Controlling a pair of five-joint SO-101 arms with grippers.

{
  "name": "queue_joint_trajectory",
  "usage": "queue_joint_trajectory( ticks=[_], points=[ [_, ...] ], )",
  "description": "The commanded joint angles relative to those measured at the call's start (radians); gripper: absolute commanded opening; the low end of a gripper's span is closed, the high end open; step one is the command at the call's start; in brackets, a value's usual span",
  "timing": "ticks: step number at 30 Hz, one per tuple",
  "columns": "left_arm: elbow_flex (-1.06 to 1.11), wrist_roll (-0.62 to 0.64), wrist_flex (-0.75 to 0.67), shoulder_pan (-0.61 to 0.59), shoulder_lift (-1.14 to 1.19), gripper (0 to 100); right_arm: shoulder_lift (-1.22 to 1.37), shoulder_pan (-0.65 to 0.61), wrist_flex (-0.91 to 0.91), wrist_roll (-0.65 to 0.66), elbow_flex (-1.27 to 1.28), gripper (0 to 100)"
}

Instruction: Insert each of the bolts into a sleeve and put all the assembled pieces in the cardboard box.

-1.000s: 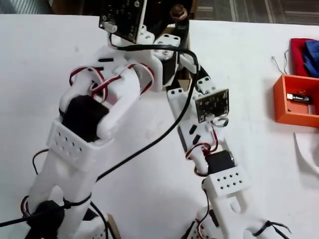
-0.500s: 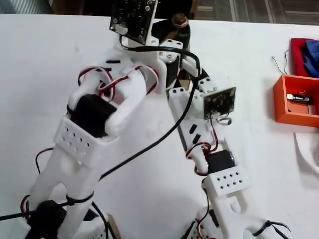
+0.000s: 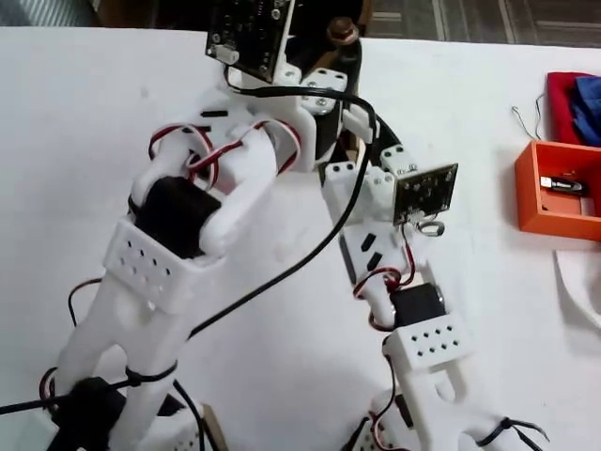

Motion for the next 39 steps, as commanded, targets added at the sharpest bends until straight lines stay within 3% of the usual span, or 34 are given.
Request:
queue_joint_trajectory(
  ticks=[1, 23, 27, 34, 39],
  points=[
    [-0.004, 0.002, -0.041, 0.006, -0.005, 3, -0.038, 0.015, -0.033, -0.009, -0.046, 2.2],
    [0.214, -0.002, -0.041, 0.006, -0.014, 3, -0.038, 0.016, -0.033, -0.009, -0.048, 2.2],
    [0.197, -0.003, 0.041, 0.006, -0.012, 3, -0.038, 0.016, -0.028, -0.008, -0.054, 2.2],
    [0.107, 0.003, 0.206, -0.011, -0.015, 20, -0.038, 0.018, -0.028, -0.008, -0.055, 2.2],
    [0.045, 0.003, 0.213, -0.052, -0.015, 19, -0.038, 0.018, -0.028, -0.008, -0.055, 2.2]
  ],
)
